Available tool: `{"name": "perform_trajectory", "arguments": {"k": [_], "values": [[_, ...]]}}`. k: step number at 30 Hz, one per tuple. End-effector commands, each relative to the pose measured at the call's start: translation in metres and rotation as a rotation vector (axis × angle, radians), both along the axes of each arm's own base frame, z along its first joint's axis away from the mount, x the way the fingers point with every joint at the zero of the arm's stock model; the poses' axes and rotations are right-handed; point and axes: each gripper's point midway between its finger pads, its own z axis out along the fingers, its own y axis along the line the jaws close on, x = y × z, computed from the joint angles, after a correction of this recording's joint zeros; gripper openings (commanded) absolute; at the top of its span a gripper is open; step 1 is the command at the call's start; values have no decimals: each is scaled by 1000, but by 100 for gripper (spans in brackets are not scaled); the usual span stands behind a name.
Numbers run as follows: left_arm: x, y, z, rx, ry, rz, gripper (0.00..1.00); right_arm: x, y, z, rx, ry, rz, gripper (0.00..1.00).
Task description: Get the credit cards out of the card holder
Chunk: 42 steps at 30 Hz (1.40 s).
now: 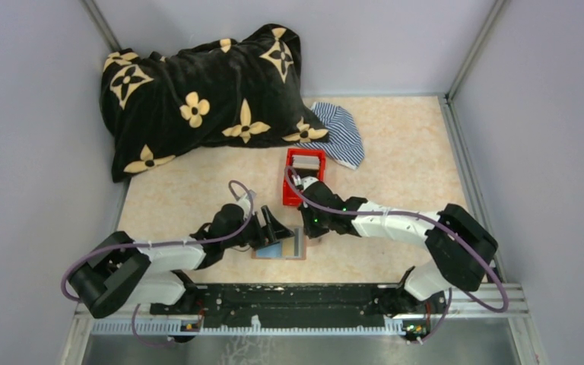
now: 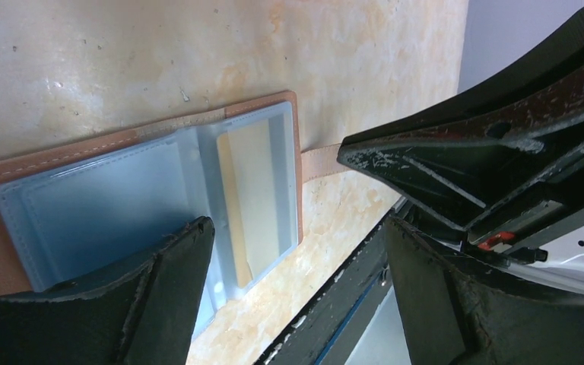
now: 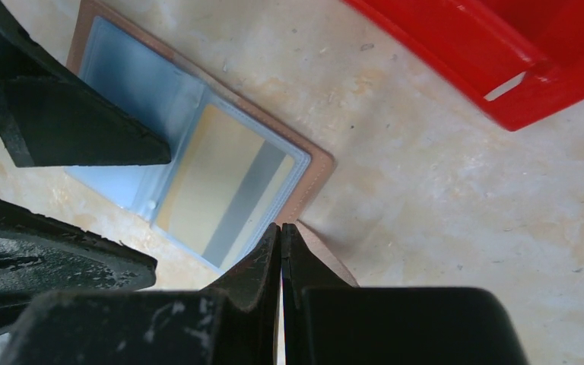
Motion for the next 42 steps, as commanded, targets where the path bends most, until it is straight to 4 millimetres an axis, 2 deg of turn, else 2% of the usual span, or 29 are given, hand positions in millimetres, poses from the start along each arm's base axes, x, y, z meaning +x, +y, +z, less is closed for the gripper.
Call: {"name": "perform_trajectory", "arguments": {"k": [1, 6, 11, 16, 18, 27, 30, 36, 42], "values": [[2, -7, 4, -8, -6, -15, 89, -2, 23, 9, 66, -6, 24, 0], [0, -10, 1, 4, 7, -39, 88, -9, 24, -6, 63, 31, 30, 0], [-1, -12, -3, 13, 24, -57, 87, -15, 17, -18, 39, 51, 20, 0], [-1, -10, -5, 27, 27, -52, 87, -13, 7, -10, 28, 19, 1, 0], [0, -10, -5, 27, 24, -51, 87, -14, 4, -13, 8, 21, 7, 0], [1, -15, 1, 15, 15, -73, 87, -23, 7, -40, -5, 83, 25, 0], [0, -17, -3, 35, 17, -96, 86, -25, 7, -47, -12, 98, 34, 0], [-13, -30, -11, 21, 72, -208, 84, -28, 10, -49, 1, 115, 46, 0], [-14, -37, -4, -27, 46, -250, 75, -29, 11, -52, 7, 124, 46, 0]]}}
